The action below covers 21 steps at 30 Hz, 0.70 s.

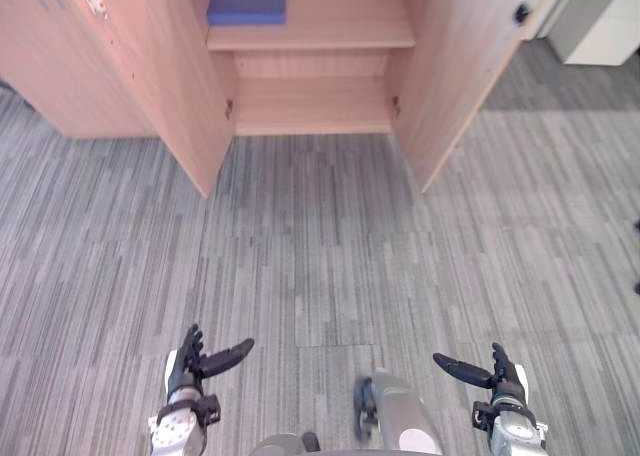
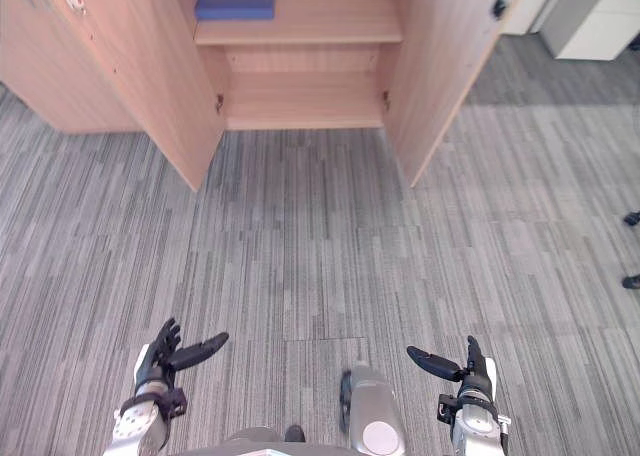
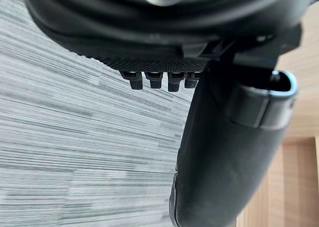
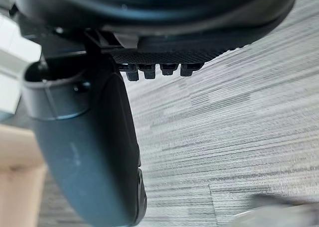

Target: Walk over to the cabinet, pick up the folder, carry it to the office cabinet, place the folder inside the office cabinet, then close the office cabinet door

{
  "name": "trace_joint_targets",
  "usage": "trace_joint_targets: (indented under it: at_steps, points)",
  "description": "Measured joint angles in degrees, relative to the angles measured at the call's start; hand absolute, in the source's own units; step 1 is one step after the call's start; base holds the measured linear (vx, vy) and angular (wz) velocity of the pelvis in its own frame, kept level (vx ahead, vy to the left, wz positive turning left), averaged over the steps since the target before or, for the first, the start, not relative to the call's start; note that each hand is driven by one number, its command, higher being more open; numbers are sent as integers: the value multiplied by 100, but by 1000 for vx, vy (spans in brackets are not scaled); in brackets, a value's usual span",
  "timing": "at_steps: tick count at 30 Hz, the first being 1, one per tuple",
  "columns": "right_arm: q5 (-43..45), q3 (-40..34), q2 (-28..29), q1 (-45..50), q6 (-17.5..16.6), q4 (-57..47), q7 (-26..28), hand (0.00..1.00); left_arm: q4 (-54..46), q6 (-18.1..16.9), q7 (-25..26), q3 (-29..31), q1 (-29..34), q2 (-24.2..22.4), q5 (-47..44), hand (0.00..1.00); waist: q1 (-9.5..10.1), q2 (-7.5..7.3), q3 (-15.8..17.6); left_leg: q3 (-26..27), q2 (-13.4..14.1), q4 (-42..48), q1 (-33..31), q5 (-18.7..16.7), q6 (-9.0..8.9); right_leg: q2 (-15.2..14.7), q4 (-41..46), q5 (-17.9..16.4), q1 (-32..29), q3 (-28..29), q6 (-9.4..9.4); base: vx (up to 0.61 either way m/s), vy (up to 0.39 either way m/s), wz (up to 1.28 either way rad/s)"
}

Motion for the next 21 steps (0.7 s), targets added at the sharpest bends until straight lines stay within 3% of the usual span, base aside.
trace_joint_targets:
  at_steps: [1,2,3,4,5,6,7,8,9,11,12,13,14,16,17,18,19,21]
  points:
    - [0,5,-1,76,1,0,-9,100,85,-9,8,-7,-71,-10,2,100,-33,-33,-2,-76,75,-45,240,-99,-279,-13,-657,1230,29,-46,-168,802,-187,45]
    - [-1,-15,-39,-65,44,39,-28,100,225,-13,7,-12,-137,-67,4,100,-42,139,44,-63,306,35,364,-90,-521,87,-280,1351,34,-210,-483,694,-175,42]
    - [0,-32,19,-154,55,5,-39,100,247,-9,-20,-20,-170,-36,13,100,-93,93,47,-68,293,128,324,75,-796,13,-47,1088,-2,-215,-506,808,-222,34]
    - [0,-50,36,-230,51,-40,-45,100,304,-5,-35,-107,-225,-89,18,100,-157,30,44,-72,219,338,364,551,-1051,-164,412,701,35,-247,-527,629,-202,47]
    - [-3,-32,15,-224,40,-107,-30,100,301,-9,-60,-145,-220,-239,17,100,-167,2,63,-18,152,1018,242,1139,-1058,-267,536,481,359,-367,-546,636,-226,43]
    - [-3,16,15,-223,20,-117,-28,100,296,-15,-68,-145,-196,-290,17,100,-151,-26,80,16,157,1624,68,1492,-1139,-271,379,393,643,-360,-548,639,-226,28]
    - [-1,125,66,-205,-2,-162,-21,100,203,-42,-100,-133,-69,-341,17,100,-96,-79,113,177,383,3213,-509,1705,-1210,-162,-190,206,1313,-286,-483,613,-192,2]
    - [6,171,184,-243,-15,-174,-23,100,107,-106,-146,-87,11,-348,16,100,35,-20,142,387,786,4709,-1204,1311,-1001,88,-589,126,1856,-252,-528,581,-149,-11]
    - [27,204,246,-250,-27,-177,-26,100,97,-102,-140,-59,8,-346,14,100,124,-16,144,517,932,5216,-1523,1124,-876,166,-723,85,2082,-222,-560,620,-117,-25]
    - [189,237,437,-247,-31,-177,-23,100,87,-84,-127,-58,7,-335,3,100,347,-217,247,917,1115,5574,-2356,785,-531,218,-1135,-70,2759,-133,-613,485,-66,-17]
    - [237,238,500,-250,-25,-164,-24,100,84,-64,-146,-84,57,-338,3,100,455,-336,246,1172,1072,5036,-2823,586,-378,178,-1428,-102,3120,-39,-565,397,-16,-28]
    - [242,236,499,-264,-27,-160,-25,100,86,-20,-157,-86,128,-350,4,100,513,-397,236,1262,951,4319,-3086,532,-394,133,-1578,-147,3302,70,-506,746,33,-59]
    - [244,140,479,-445,-50,64,-37,100,177,34,-156,-66,205,-350,6,100,529,-481,266,1129,600,2661,-3292,692,-463,-11,-1681,-233,3588,275,-307,573,87,-78]
    - [243,-71,459,-592,-39,326,-100,100,232,88,-142,-68,247,-370,6,100,603,-454,249,869,360,973,-3283,1323,-588,-92,-1819,-397,3857,545,-140,597,183,-88]
    - [241,-108,437,-613,-12,508,-147,100,274,88,-117,-59,260,-362,6,100,726,-507,191,732,214,846,-3187,2145,-513,-223,-1826,-557,4005,802,-9,495,218,-84]
    - [241,-101,454,-607,7,570,-149,100,319,86,-111,-34,268,-340,5,100,738,-590,115,722,118,947,-3205,2152,-239,-334,-1726,-648,3980,899,19,782,339,-63]
    - [229,-114,460,-590,21,620,-131,100,351,83,-111,41,160,-355,6,100,604,-666,48,824,-13,1420,-3289,1730,-20,-597,-1060,-773,3755,1006,155,684,276,-27]
    - [220,-131,463,-570,56,678,-129,100,364,78,-124,29,142,-351,10,100,544,-687,41,999,-94,1780,-3049,1232,137,-779,254,-797,3412,1179,433,741,294,-20]
